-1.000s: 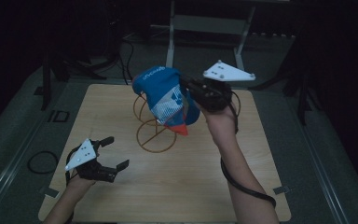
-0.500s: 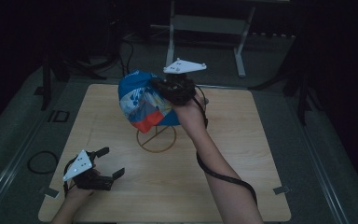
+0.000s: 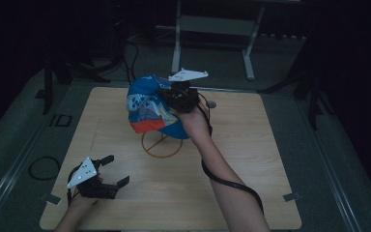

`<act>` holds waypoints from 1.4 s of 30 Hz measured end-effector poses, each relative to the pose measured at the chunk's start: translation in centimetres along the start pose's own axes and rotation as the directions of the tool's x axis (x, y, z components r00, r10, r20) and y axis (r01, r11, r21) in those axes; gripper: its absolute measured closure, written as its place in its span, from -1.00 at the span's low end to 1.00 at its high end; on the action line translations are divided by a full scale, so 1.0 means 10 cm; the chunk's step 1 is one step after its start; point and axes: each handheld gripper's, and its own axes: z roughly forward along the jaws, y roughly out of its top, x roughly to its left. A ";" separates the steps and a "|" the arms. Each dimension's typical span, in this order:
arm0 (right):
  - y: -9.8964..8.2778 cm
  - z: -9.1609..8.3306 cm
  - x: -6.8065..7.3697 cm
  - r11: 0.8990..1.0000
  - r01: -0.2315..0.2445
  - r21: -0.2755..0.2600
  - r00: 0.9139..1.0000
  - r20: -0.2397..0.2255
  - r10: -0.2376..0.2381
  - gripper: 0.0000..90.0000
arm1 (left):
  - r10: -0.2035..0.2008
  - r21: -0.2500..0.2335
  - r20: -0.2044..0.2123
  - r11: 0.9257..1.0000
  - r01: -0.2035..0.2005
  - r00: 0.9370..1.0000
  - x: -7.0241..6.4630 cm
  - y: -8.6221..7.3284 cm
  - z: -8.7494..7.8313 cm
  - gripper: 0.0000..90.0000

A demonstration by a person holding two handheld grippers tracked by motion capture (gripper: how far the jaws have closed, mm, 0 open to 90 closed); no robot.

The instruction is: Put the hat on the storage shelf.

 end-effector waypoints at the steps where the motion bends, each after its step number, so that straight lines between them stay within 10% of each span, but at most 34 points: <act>1: -0.02 -0.01 -0.01 1.000 -0.004 -0.001 1.000 0.001 0.004 1.00 | -0.003 -0.001 0.001 1.000 0.003 1.000 0.00 0.00 0.00 -0.95; 21: -0.30 -0.24 -0.11 0.995 -0.064 -0.075 0.998 -0.005 0.064 0.80 | -0.023 -0.008 0.006 1.000 0.023 1.000 0.01 -0.05 0.01 -0.95; 42: -0.69 -0.18 -0.17 0.996 -0.085 0.001 0.996 -0.024 0.085 0.23 | -0.015 -0.001 0.024 1.000 0.015 1.000 -0.01 -0.07 0.03 -0.95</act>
